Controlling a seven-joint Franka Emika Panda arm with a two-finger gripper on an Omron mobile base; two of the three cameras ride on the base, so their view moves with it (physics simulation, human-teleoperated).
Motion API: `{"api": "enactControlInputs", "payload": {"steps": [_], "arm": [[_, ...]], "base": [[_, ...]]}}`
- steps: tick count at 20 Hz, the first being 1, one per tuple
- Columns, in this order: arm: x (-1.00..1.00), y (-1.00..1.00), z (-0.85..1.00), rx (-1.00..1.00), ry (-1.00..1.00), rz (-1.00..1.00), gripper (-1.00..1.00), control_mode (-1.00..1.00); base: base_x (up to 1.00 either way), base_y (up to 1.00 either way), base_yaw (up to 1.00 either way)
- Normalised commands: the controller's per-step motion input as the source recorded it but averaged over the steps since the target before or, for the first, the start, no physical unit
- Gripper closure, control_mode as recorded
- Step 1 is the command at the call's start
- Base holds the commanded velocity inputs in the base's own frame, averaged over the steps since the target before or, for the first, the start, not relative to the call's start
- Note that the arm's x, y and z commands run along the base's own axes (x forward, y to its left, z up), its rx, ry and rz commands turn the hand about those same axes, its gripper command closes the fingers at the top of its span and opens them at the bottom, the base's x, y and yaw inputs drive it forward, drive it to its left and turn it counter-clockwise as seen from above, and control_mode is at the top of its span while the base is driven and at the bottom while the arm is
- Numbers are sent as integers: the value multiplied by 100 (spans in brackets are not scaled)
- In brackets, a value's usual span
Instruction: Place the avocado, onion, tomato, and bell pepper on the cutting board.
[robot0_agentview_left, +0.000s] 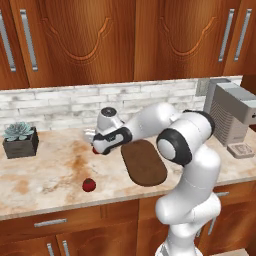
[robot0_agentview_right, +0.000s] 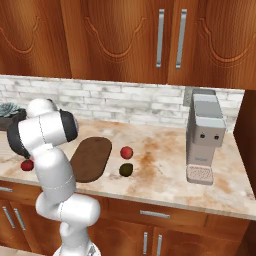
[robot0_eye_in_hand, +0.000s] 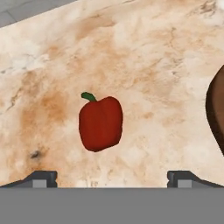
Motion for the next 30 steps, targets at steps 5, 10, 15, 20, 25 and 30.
{"api": "enactControlInputs", "payload": {"steps": [5, 10, 15, 20, 25, 30], "arm": [[24, 3, -33, 0, 0, -5, -100, -100], [29, 11, -35, 0, 0, -5, -100, -100], [35, 19, -34, 0, 0, -4, -100, -100], [20, 14, -23, 0, 0, -2, 100, -100], [-1, -6, 3, 1, 0, 0, 100, -100], [-2, -33, 51, 3, -3, 0, 100, -100]], "base": [[0, 0, 0], [0, 0, 0], [0, 0, 0], [0, 0, 0], [0, 0, 0], [0, 0, 0]]}}
